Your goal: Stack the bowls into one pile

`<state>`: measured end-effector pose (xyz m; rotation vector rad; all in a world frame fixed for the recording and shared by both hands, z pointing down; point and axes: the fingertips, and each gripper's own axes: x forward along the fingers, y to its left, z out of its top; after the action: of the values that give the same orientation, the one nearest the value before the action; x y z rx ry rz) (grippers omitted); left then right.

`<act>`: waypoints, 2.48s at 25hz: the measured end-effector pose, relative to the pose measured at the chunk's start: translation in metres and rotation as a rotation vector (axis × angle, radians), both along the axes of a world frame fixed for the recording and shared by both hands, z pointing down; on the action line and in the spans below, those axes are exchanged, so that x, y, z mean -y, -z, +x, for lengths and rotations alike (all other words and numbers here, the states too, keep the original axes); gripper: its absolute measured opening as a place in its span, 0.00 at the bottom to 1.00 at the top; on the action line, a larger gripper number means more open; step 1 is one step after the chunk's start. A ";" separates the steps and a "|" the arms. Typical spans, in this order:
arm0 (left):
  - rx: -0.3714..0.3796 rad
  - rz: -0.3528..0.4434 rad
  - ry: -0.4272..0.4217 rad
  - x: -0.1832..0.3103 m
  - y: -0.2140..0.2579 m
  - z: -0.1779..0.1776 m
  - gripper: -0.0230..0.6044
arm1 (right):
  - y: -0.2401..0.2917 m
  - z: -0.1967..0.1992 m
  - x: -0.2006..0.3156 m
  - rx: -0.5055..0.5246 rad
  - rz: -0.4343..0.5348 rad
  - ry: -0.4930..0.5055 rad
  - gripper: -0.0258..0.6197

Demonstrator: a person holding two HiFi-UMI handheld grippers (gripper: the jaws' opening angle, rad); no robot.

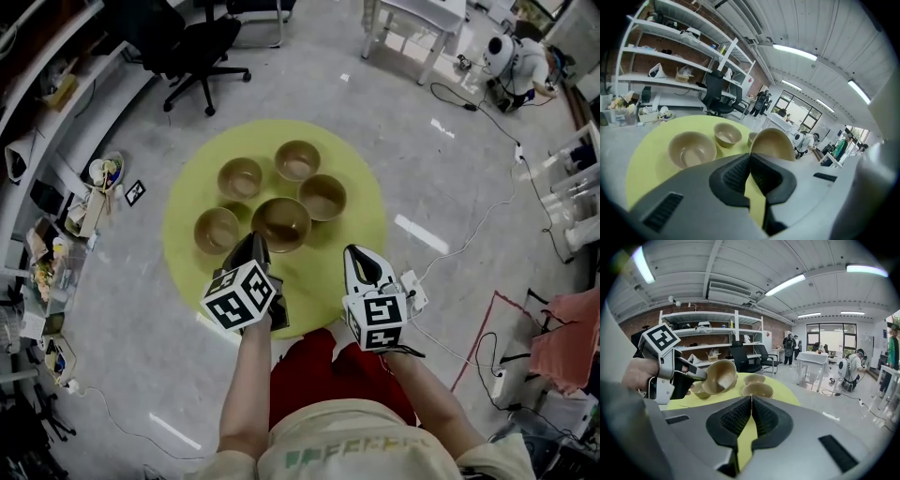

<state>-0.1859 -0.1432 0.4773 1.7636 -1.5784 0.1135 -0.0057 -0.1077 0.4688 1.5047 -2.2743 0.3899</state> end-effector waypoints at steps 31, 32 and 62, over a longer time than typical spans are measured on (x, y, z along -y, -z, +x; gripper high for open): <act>0.117 0.184 -0.192 0.044 0.072 0.078 0.08 | 0.033 0.071 0.004 -0.010 0.074 -0.150 0.10; 0.121 0.180 -0.198 0.046 0.071 0.079 0.08 | 0.032 0.072 0.007 -0.011 0.073 -0.151 0.10; 0.164 -0.045 -0.239 0.088 -0.010 0.110 0.08 | -0.009 0.091 0.080 0.008 -0.020 -0.079 0.10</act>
<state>-0.0755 -0.2317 0.4876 1.9433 -1.4581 0.4155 0.0848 -0.1877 0.4777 1.5893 -2.2155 0.4411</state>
